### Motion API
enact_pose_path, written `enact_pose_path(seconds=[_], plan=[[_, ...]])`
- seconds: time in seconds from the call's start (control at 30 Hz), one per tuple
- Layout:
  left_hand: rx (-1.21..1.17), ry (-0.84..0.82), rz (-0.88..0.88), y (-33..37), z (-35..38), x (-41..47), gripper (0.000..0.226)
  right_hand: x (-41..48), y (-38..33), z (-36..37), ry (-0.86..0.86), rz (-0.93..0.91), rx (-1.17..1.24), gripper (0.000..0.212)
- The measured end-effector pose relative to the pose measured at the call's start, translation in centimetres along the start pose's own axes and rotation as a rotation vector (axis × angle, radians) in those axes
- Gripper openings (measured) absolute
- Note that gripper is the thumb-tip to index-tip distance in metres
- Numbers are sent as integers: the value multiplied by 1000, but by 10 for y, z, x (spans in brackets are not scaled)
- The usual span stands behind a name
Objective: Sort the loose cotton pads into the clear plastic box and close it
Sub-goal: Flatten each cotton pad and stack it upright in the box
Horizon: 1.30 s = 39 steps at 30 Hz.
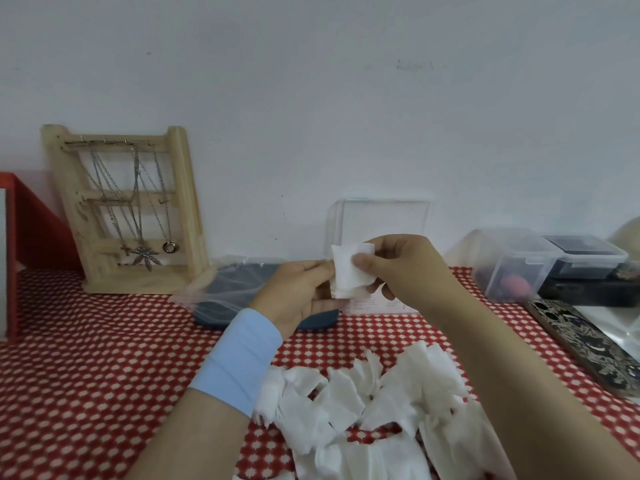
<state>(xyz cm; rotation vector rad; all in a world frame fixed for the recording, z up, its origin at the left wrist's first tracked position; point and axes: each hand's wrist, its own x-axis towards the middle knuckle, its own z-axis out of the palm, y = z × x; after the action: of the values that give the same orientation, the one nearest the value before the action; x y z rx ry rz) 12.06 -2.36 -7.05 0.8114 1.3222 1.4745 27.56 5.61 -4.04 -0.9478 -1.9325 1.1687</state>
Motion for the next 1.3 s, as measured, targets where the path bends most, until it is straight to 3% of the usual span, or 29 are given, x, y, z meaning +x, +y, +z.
enact_pose_path(seconds=[0.23, 0.33, 0.43, 0.53, 0.63, 0.73, 0.87, 1.07, 1.13, 1.23, 1.3], plan=[[-78, 4, -29, -1, 8, 2, 40, 7, 9, 5, 111, -44, -192, 8], [-48, -41, -8, 1, 9, -1, 53, 6, 11, 5, 130, -39, -184, 23], [91, -56, 20, 2, 6, -2, 46, 4, 9, 0, -44, 60, -155, 53], [104, -87, -16, 4, 0, -1, 43, 3, 11, -10, -243, 72, -57, 43], [78, -102, -28, 5, -2, 0, 35, 6, 16, -17, -259, 26, -74, 32], [37, -71, -2, 3, 1, -3, 28, 7, 15, -20, -311, 24, -89, 40], [352, -70, 102, 11, 6, -3, 36, 13, -7, -29, -433, 25, -199, 34], [455, -38, 177, 46, 16, 19, 60, 36, -33, -52, -461, 58, -316, 15], [581, -23, 194, 50, 19, 32, 58, 50, -30, -57, -379, 89, -319, 14], [955, 41, 197, 43, 19, 53, 48, 69, -15, -53, -185, 141, -328, 13], [1154, 8, 173, 32, 17, 60, 35, 74, -3, -46, -210, 183, -374, 15]])
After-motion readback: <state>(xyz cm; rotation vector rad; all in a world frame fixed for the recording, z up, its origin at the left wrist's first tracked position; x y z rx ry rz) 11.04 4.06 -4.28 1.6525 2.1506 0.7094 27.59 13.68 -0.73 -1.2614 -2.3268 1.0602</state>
